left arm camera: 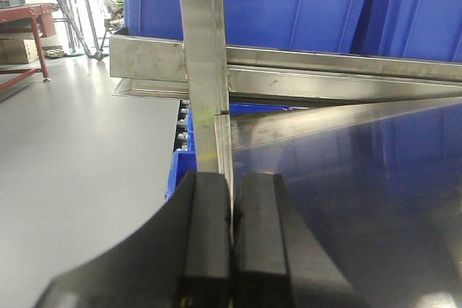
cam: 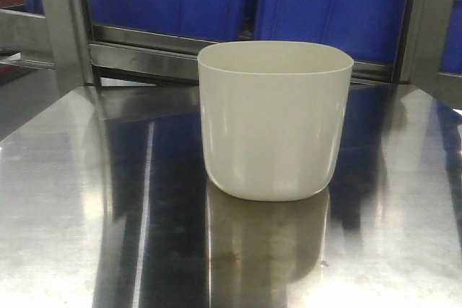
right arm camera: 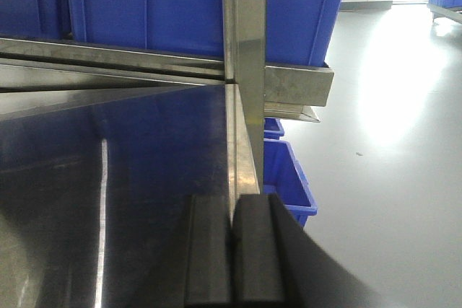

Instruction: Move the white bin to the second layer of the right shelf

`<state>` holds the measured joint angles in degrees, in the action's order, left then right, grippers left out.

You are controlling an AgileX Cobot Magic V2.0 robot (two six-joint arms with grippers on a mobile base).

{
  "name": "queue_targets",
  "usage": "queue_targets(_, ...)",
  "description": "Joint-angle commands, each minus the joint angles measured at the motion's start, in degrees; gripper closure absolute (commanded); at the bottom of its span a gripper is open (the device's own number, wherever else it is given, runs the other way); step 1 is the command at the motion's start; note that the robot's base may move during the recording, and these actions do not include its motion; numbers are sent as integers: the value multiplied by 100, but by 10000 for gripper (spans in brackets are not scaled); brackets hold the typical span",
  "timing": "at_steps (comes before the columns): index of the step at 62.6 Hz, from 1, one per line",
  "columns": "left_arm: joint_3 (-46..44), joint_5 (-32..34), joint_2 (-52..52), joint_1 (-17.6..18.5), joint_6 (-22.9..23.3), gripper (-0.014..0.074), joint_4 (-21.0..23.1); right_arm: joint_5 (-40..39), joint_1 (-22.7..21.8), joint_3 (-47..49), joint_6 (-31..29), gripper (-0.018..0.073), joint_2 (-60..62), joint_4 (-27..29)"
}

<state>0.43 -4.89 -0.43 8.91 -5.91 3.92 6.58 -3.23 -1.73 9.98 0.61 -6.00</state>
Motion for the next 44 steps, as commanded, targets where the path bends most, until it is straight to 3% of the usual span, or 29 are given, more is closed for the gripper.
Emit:
queue_targets(1, 211, 489, -80, 21, 20, 512, 31, -480, -33, 94, -66, 511, 112, -18)
queue_targets(44, 211, 489, -80, 21, 20, 512, 31, -479, -26, 94, -66, 511, 112, -18)
